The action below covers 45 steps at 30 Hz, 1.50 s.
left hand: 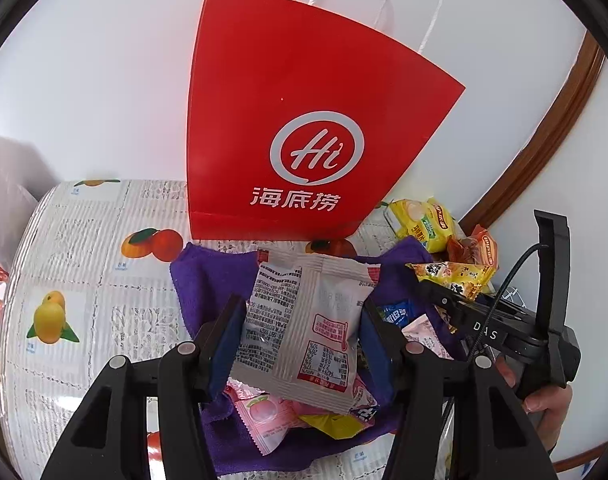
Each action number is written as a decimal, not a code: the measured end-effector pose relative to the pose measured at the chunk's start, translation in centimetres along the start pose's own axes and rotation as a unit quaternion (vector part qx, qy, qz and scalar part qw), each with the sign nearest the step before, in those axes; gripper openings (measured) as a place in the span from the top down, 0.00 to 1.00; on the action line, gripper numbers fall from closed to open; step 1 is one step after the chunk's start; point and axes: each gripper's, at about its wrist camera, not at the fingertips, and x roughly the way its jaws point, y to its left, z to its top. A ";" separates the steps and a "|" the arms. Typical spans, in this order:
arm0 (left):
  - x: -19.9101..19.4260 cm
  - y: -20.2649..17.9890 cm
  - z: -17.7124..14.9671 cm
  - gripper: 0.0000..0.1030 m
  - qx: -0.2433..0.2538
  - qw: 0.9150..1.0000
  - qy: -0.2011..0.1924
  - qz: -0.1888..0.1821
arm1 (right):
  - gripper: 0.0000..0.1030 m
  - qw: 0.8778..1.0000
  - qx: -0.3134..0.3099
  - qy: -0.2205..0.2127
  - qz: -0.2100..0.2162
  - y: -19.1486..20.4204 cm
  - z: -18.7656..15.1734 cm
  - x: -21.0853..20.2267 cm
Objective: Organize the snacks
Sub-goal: 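Carry the yellow chip bag and white packet over the purple towel, then lower both held packets onto the purple towel and open both tools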
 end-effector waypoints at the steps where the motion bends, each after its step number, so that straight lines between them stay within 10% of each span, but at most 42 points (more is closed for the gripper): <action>1: 0.0 0.0 0.0 0.48 0.001 1.000 0.000 0.000 | 0.52 1.000 -0.001 0.002 -0.001 -0.1 0.0 0.0; 45: 0.9 -0.7 -0.1 0.48 0.013 1.000 0.012 0.005 | 0.52 0.993 -0.064 0.099 -0.029 0.2 -1.7 4.1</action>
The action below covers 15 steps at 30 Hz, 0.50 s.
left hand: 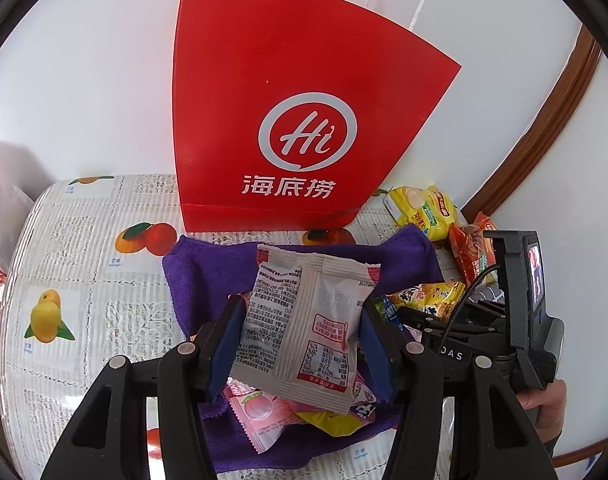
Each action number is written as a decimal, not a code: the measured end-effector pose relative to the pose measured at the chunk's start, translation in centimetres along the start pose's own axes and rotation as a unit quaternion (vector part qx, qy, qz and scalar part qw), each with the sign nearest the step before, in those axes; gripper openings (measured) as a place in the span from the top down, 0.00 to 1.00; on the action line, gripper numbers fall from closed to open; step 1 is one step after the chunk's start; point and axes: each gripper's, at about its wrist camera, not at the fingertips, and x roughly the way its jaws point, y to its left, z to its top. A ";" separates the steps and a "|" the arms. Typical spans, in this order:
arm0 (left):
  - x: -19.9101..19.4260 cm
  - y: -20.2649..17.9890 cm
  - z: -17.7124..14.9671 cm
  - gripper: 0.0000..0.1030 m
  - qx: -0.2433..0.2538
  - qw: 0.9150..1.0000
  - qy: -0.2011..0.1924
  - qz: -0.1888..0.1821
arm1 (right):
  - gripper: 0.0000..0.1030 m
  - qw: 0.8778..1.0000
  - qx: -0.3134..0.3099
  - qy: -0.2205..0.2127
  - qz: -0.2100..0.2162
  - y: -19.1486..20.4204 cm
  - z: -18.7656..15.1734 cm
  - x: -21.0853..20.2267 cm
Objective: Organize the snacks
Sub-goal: 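Lower both held packets onto the purple towel and open both tools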
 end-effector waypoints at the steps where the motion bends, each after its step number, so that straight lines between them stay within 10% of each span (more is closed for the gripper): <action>1: 0.0 0.0 0.0 0.48 0.000 1.000 0.000 0.000 | 0.52 1.000 -0.001 0.001 0.000 0.0 0.0 0.0; 15: 0.7 -0.5 -0.2 0.48 0.012 1.000 0.012 0.001 | 0.41 1.000 -0.018 0.013 0.004 0.5 0.0 0.5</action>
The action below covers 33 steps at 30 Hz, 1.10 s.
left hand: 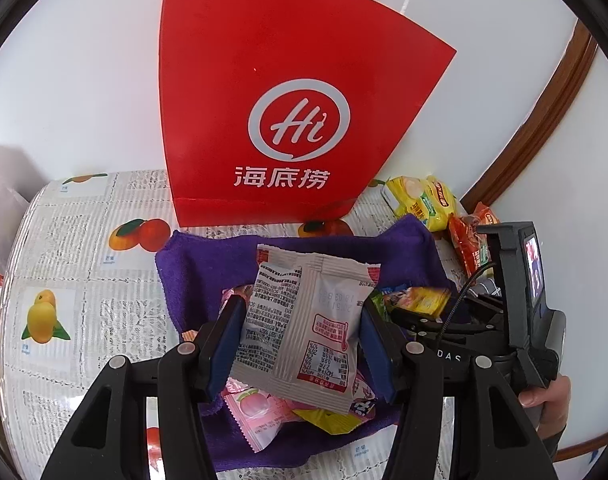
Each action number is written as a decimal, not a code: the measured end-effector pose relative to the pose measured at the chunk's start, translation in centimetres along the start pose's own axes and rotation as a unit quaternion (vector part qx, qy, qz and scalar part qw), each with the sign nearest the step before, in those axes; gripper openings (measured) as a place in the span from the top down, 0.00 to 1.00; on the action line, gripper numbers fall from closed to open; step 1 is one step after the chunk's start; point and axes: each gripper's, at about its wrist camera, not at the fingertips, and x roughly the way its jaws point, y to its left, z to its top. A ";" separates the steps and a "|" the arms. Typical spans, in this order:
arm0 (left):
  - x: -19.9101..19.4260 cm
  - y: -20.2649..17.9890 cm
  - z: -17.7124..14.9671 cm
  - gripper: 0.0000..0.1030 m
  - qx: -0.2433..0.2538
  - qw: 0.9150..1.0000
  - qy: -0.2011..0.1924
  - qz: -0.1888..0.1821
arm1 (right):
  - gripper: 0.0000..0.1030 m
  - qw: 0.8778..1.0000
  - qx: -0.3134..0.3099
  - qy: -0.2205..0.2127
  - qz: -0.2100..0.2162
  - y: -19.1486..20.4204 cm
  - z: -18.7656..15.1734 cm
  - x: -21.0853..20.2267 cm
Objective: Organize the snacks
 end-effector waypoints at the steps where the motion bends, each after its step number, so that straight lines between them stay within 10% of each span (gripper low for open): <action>1: 0.1 -0.1 0.0 0.48 0.001 1.000 0.001 0.001 | 0.39 1.000 -0.002 -0.002 0.000 0.1 0.0 -0.1; 23: 2.6 -2.2 -0.4 0.37 0.008 0.999 0.038 -0.027 | 0.38 0.996 0.031 -0.085 0.024 -1.0 -0.6 -6.6; 33: -3.1 -4.3 -3.4 0.29 0.024 1.000 -0.009 -0.004 | 0.37 0.985 0.062 -0.163 -0.004 0.1 -7.8 -14.6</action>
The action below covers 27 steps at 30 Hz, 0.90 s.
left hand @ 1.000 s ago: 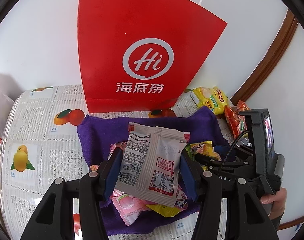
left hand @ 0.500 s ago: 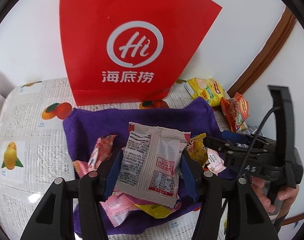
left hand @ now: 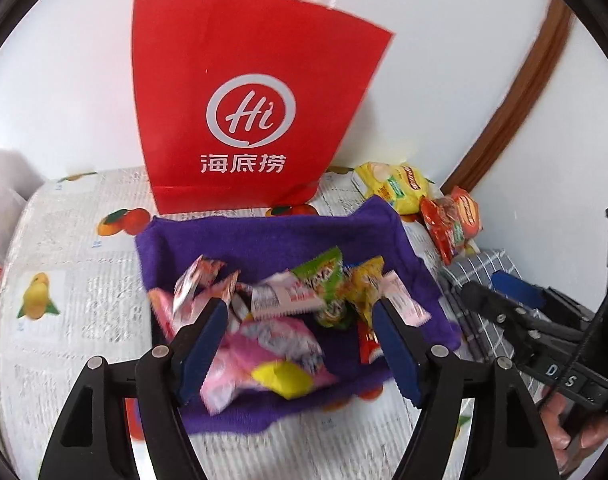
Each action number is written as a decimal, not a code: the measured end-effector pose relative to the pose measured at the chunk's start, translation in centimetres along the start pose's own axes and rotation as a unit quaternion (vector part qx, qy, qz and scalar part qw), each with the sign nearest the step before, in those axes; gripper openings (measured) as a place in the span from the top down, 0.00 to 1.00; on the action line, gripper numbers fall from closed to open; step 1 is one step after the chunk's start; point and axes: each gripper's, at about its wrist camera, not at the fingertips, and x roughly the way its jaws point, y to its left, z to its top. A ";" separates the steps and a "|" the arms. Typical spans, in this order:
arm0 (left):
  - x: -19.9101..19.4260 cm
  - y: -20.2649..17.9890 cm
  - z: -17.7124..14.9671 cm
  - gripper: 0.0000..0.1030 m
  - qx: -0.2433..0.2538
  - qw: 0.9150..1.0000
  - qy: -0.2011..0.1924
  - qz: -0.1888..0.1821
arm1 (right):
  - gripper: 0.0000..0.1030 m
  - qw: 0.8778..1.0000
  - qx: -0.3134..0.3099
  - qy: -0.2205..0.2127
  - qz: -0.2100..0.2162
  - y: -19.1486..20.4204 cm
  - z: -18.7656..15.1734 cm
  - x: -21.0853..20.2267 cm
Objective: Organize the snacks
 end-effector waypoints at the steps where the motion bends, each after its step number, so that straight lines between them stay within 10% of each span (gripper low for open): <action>1: -1.0 -0.5 -0.8 0.29 0.008 1.000 -0.004 0.003 | 0.34 1.000 0.002 -0.007 -0.002 0.1 -0.5 -0.9; 14: -11.9 -3.7 -7.0 0.09 0.025 0.993 -0.085 0.080 | 0.10 0.996 -0.002 -0.067 -0.057 1.9 -7.1 -11.5; 27: -16.7 -5.4 -10.7 0.08 0.033 0.987 -0.115 0.111 | 0.09 0.995 0.009 -0.081 -0.060 3.0 -10.8 -16.4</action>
